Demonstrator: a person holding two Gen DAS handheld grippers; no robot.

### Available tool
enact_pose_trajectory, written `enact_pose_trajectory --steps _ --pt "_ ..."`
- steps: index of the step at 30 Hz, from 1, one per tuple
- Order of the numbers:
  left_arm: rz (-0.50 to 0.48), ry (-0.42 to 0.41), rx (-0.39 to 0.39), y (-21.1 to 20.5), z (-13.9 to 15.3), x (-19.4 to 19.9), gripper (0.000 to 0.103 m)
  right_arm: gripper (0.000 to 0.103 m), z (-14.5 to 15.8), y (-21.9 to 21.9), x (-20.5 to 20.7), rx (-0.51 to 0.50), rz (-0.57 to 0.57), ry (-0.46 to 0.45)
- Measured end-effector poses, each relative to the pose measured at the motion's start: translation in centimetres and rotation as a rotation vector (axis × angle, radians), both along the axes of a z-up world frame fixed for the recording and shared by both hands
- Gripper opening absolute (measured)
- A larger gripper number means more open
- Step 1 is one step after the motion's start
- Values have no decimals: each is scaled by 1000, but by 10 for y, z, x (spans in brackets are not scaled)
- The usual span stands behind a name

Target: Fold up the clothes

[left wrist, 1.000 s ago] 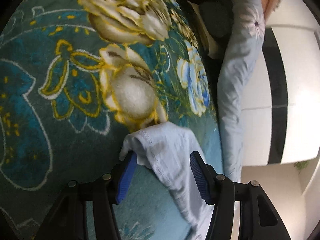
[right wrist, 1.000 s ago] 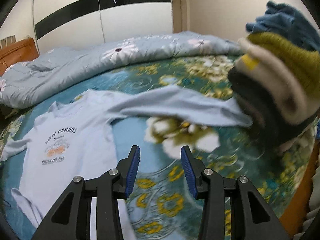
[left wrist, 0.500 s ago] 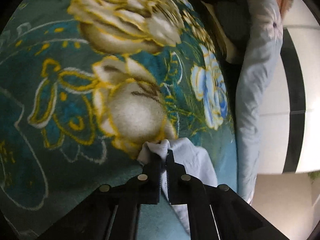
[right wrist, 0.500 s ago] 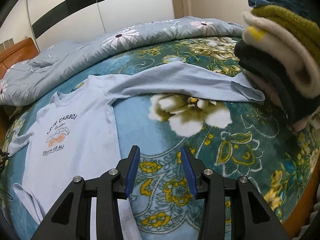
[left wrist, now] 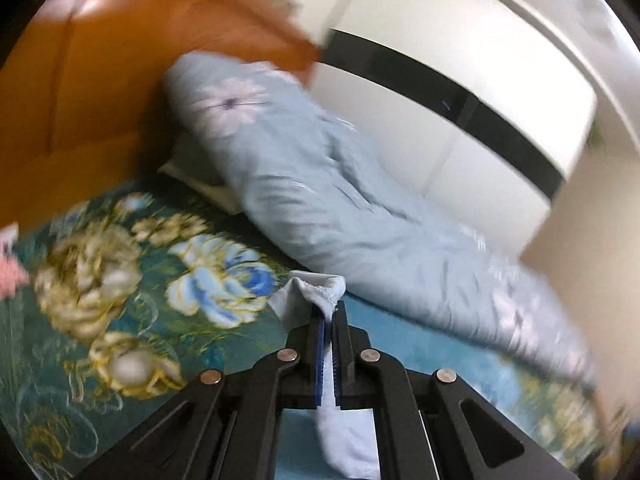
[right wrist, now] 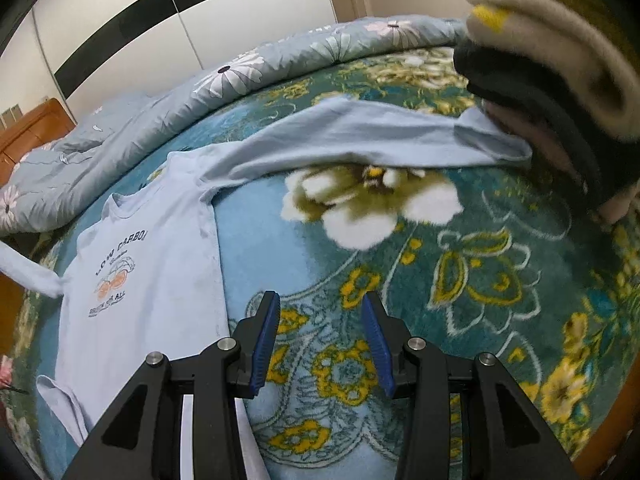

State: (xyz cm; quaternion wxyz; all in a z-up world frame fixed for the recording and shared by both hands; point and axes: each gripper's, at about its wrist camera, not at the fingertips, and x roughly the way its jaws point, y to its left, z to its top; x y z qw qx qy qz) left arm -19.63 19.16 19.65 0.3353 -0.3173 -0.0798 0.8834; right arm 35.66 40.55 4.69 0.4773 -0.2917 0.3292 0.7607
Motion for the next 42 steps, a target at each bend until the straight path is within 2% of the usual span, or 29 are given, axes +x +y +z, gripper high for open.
enact_pose_trajectory --steps 6,8,13,16,20,23,26,28,29,31,33,35,37,42 --pt "-299 79 -90 127 3 93 3 44 -2 1 8 -11 0 34" --pt "-421 58 -132 173 -8 134 3 44 -5 2 13 -19 -7 44" --pt "-609 4 -281 246 -62 213 3 44 -9 4 24 -34 -23 64" --pt "-696 -67 -353 267 -95 245 3 44 -10 5 29 -37 -24 70" --pt "-753 -102 -466 276 -126 266 4 44 -12 4 32 -40 -20 79" --pt "-787 -169 -485 272 -140 267 6 44 -12 4 31 -38 -16 73" --pt "-827 -253 -477 266 -140 263 15 44 -11 2 29 -38 -6 66" --pt "-846 -293 -417 248 -128 256 21 44 -7 1 27 -32 6 68" --pt "-854 -301 -378 236 -120 252 24 44 -5 1 26 -29 12 69" --pt "-798 -227 -355 204 -103 239 49 44 1 1 22 -25 33 80" --pt "-677 -71 -399 174 -93 227 53 44 13 4 11 -24 79 108" --pt "-539 87 -460 143 -92 212 54 44 27 10 -14 -3 149 96" --pt "-419 157 -520 119 -102 190 57 44 39 14 -47 27 233 56" --pt "-316 -20 -516 91 -141 138 57 44 43 23 -149 51 470 -81"
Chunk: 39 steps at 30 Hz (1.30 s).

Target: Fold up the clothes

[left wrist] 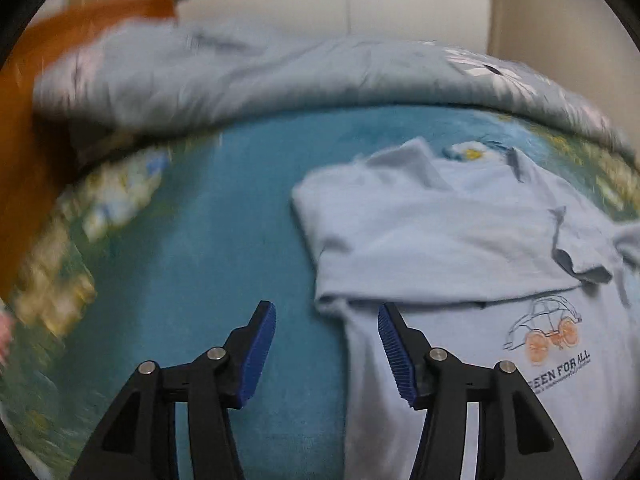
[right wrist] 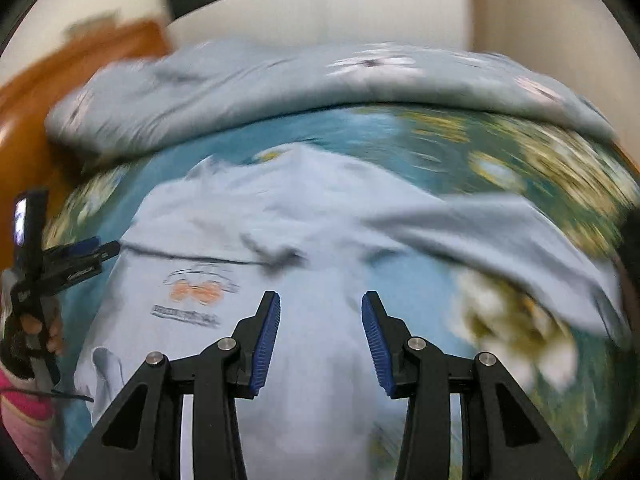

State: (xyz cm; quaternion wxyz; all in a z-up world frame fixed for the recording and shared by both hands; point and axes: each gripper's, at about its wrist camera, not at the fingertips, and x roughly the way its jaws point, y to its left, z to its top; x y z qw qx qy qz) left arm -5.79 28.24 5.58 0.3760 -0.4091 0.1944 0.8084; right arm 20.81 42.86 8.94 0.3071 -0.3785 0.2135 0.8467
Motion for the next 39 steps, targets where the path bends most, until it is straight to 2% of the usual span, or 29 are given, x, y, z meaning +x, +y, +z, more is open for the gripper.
enact_pose_trajectory --steps 2,4,6,10,15,18,20,21,25,30,36,39 --pt "12 -47 18 -5 -12 -10 57 44 -5 5 -35 -28 92 -31" --pt "21 -72 35 -6 -19 -14 57 44 -10 14 -62 -33 130 -75" --pt "26 -73 84 -11 -21 -14 58 44 -14 23 -80 -24 130 -116" --pt "15 -95 122 -13 -24 -14 65 44 -27 35 -108 -54 154 -158" --pt "0 -119 157 -12 -23 -15 69 44 -53 32 -128 -44 155 -229" --pt "-2 -139 177 -14 -25 -23 70 43 -52 29 -129 0 148 -246" --pt "-2 -148 187 -14 -25 -24 70 24 -50 30 -127 31 134 -274" --pt "-2 -149 188 -15 -25 -24 70 8 -49 32 -126 34 136 -283" --pt "-2 -153 193 -16 -25 -25 70 4 -33 48 -112 44 97 -258" --pt "0 -158 197 -16 -25 -25 70 3 -3 86 -81 109 -57 -205" --pt "2 -157 196 -16 -25 -25 70 2 -21 121 -56 73 -203 -220" --pt "3 -160 199 -16 -25 -25 70 2 -28 129 -40 -36 -222 -123"
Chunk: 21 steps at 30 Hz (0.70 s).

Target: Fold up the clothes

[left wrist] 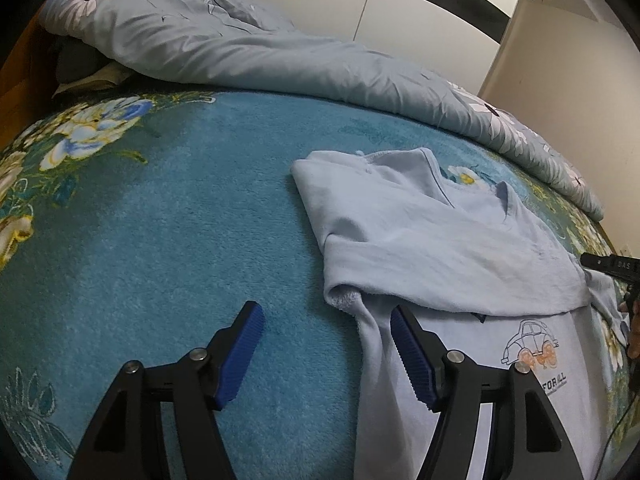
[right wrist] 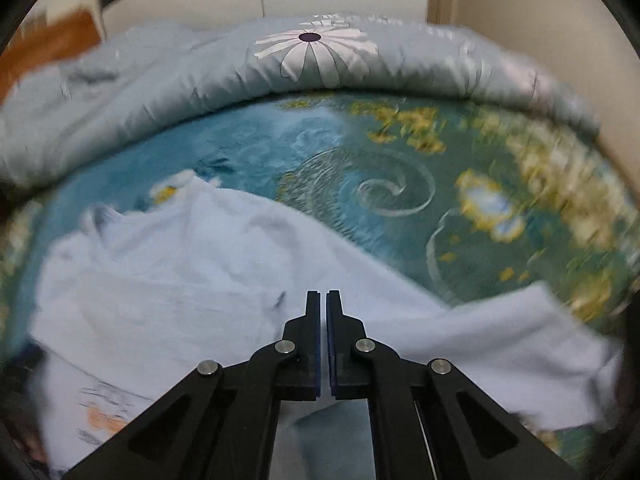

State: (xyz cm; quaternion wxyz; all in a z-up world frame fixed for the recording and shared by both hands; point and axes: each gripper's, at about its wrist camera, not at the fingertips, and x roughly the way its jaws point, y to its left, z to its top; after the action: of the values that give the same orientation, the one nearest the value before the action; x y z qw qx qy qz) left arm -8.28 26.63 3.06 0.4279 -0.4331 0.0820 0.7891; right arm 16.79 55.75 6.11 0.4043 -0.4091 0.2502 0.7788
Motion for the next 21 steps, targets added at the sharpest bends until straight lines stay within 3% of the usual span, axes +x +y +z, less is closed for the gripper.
enact_pose_trajectory --steps 5,10,13,17,19,21 --pt "1 -3 4 0 0 0 70 3 1 -20 16 -85 -7 109" --pt "4 -20 19 -2 -1 -2 70 9 -8 -81 36 -149 46 122" --pt "4 -32 32 -4 -1 -3 71 24 -18 -118 57 -180 52 116" --pt "29 -62 70 -12 3 -5 71 27 -18 -160 89 -157 40 142" --pt "70 -56 86 -26 12 1 71 36 -14 -174 104 -154 21 160" --pt "44 -56 114 -41 19 14 72 42 -10 -184 117 -142 11 162"
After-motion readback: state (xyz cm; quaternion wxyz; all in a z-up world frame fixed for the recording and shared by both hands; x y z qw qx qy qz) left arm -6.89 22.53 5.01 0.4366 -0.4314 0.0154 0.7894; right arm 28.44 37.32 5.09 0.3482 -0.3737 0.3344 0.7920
